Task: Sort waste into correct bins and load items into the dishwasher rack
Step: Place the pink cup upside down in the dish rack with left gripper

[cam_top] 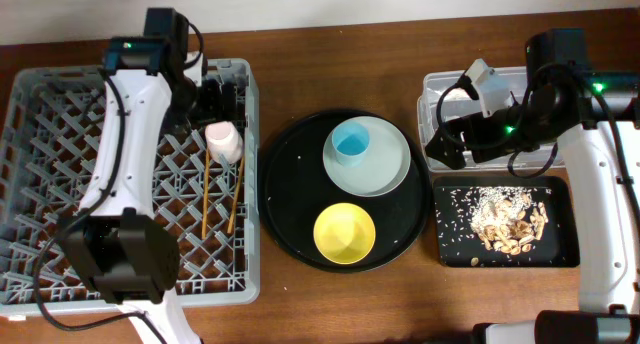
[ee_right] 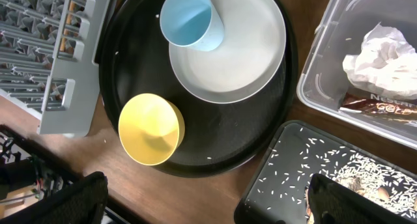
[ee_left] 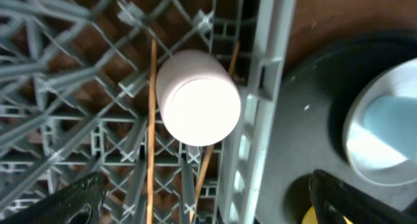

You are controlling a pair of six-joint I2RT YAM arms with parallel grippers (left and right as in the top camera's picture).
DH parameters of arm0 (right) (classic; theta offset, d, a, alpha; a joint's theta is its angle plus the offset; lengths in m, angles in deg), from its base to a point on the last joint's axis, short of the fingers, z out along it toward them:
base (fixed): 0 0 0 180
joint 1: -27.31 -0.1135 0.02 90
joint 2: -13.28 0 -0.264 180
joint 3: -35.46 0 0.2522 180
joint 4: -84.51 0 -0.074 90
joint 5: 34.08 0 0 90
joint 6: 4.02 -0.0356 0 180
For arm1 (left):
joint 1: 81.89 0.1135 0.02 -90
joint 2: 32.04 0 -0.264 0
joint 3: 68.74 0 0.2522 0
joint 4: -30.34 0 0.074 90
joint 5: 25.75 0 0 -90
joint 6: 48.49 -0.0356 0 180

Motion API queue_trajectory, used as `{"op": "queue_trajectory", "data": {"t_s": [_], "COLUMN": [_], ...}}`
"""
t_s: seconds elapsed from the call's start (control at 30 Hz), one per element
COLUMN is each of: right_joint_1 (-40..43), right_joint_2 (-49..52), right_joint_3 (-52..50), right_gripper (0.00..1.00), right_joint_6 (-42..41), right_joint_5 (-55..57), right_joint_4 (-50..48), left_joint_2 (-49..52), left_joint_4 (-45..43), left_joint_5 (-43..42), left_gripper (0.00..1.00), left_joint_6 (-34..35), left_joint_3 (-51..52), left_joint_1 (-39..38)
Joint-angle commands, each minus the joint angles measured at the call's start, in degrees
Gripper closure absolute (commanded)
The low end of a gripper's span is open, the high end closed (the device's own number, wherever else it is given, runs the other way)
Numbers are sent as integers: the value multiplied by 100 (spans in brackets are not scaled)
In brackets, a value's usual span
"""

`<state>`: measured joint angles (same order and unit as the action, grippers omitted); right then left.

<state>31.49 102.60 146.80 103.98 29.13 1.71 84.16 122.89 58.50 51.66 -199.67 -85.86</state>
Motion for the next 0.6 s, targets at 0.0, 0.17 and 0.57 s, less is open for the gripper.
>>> {"op": "queue_trajectory", "data": {"t_s": [0.0,0.17,0.57], "right_joint_1": [-42,-42,-1491], "right_joint_2": [9,9,57], "right_joint_3": [-22,-22,-20], "right_gripper": [1,1,21], "right_joint_6": [-9,-507,-2621], "right_joint_5": [52,-957,103], "right_joint_4": [-9,-341,-1080], "left_joint_2": [-339,-664,-688], "left_joint_4": [234,481,874], "left_joint_5": [-37,-37,-39], "left_gripper": [1,1,1], "left_joint_6": [210,461,461], "left_joint_3": [-684,-837,-835], "left_joint_1": [136,726,1528]}}
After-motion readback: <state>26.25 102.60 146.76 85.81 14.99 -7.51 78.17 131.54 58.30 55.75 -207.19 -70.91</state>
